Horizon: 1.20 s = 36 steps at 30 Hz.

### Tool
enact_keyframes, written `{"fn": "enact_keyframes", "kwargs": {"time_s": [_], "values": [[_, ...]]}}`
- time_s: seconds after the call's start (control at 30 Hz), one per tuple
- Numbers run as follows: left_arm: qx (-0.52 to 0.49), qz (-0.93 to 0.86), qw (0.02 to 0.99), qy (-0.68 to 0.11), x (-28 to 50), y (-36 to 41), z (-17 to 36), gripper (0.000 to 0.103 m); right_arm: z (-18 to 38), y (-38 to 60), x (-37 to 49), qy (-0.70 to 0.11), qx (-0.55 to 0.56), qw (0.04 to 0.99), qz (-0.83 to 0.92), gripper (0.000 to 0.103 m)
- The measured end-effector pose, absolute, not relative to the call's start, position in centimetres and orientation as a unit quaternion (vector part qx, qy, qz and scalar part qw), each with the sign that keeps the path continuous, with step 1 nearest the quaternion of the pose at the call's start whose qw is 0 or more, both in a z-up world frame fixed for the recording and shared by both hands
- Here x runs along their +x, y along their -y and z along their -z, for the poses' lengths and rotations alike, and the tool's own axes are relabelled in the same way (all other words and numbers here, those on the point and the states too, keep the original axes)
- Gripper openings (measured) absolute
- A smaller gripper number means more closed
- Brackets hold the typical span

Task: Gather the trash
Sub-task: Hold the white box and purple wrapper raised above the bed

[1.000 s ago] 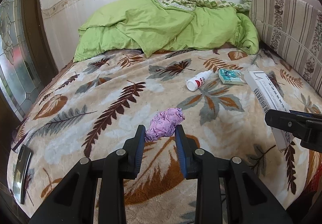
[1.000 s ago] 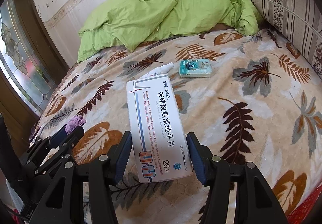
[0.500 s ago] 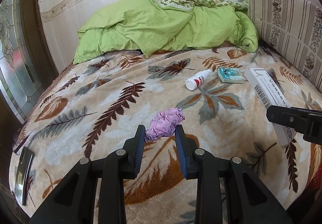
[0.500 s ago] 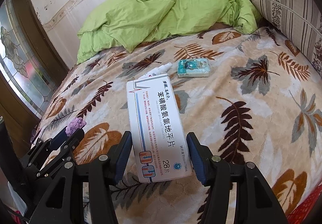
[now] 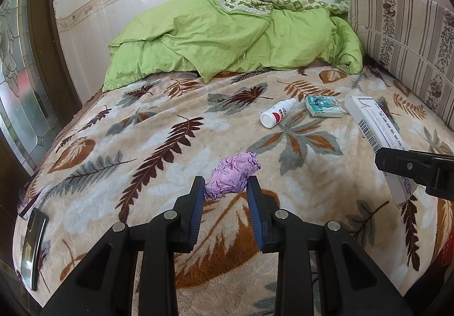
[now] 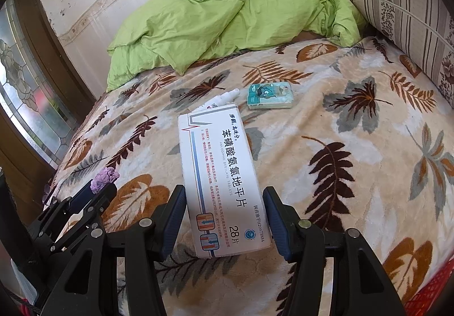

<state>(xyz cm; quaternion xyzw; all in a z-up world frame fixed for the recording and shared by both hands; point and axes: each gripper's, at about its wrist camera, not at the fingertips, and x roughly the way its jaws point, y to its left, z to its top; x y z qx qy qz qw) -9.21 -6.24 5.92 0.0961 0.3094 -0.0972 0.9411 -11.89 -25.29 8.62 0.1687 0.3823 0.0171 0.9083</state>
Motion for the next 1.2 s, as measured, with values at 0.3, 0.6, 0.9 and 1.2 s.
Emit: {"fn": "enact_keyframes", "kwargs": {"time_s": [0.3,0.6,0.9,1.2], "values": [[0.097,0.097,0.941,-0.309,-9.25,6.25,-5.92,0.029,-8.66,25.45,-11.93,-0.382,0.174,0.907,-0.012,0.059],[0.098,0.097,0.941,-0.309,-9.24,6.29,-5.89,0.029,-8.68,25.49,-11.94,-0.382,0.174,0.907,-0.012,0.059],[0.098,0.097,0.941,-0.308,-9.34,6.39,-5.85,0.029,-8.68,25.53,-11.93,-0.382,0.175,0.907,-0.012,0.059],[0.099,0.098,0.941,-0.309,-9.37,6.48,-5.84,0.029,-8.77,25.58,-12.10,-0.381,0.177,0.907,-0.010,0.059]]}}
